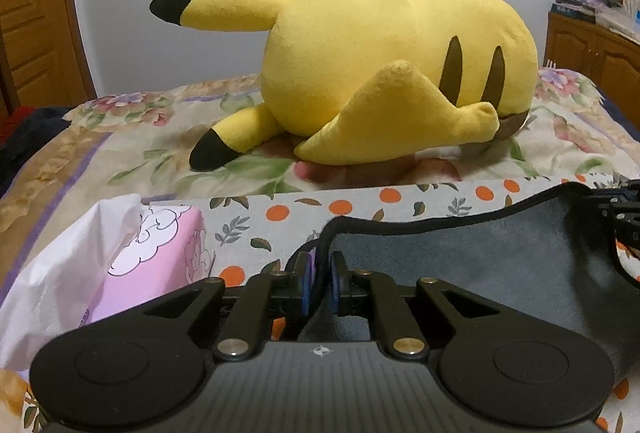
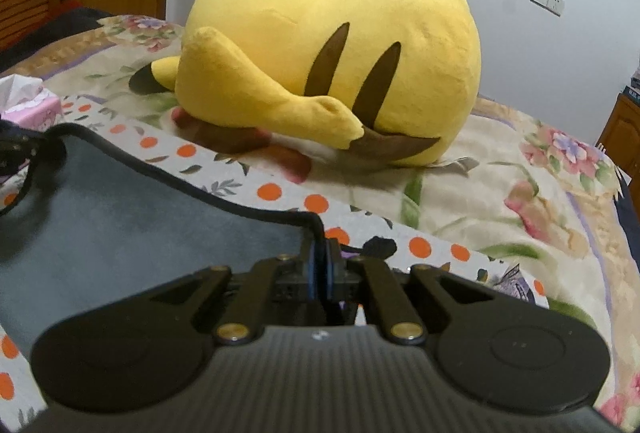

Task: Fold towel

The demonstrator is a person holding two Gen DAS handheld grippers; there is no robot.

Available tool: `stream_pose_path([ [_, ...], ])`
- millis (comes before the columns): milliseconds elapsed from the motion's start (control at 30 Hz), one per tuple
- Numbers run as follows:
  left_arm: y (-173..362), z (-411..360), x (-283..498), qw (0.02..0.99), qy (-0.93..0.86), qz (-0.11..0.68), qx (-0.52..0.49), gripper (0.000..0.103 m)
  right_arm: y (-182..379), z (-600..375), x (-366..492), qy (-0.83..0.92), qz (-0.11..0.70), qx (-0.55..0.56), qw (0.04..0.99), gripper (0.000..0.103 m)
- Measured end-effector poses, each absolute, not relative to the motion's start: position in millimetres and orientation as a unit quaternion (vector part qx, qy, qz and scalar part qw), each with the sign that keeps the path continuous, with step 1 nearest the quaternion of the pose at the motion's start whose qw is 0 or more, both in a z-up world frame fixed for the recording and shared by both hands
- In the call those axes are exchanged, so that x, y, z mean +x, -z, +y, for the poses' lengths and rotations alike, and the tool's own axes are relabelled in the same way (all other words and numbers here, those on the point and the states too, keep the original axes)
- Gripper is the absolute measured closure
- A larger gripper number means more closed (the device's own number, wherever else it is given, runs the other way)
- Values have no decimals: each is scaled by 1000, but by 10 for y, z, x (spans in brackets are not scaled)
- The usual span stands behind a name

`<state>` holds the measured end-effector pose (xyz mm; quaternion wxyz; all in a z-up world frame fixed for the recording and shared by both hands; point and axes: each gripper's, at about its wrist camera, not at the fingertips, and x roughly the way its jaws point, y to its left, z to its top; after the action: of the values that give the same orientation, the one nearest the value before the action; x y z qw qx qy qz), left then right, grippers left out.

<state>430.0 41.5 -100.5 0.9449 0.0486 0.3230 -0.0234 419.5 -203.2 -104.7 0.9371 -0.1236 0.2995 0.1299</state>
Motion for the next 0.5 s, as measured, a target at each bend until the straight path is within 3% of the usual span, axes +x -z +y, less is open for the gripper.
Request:
stream_pose_path([
  [67, 1026, 419, 4293, 943, 22, 327, 47, 77, 1042, -2023, 4186, -129, 301, -123, 937, 87],
  [133, 1035, 426, 4275, 943, 21, 328, 45, 70, 1033, -2026, 4167, -126, 300, -120, 938, 63],
  [367, 1063, 405, 4087, 941, 28, 334, 47, 60, 1027, -2040, 3976, -141, 304, -96, 937, 61],
  [500, 1093, 381, 3935, 937, 35, 343, 48, 60, 1035, -2044, 3809, -148, 309, -77, 936, 61],
])
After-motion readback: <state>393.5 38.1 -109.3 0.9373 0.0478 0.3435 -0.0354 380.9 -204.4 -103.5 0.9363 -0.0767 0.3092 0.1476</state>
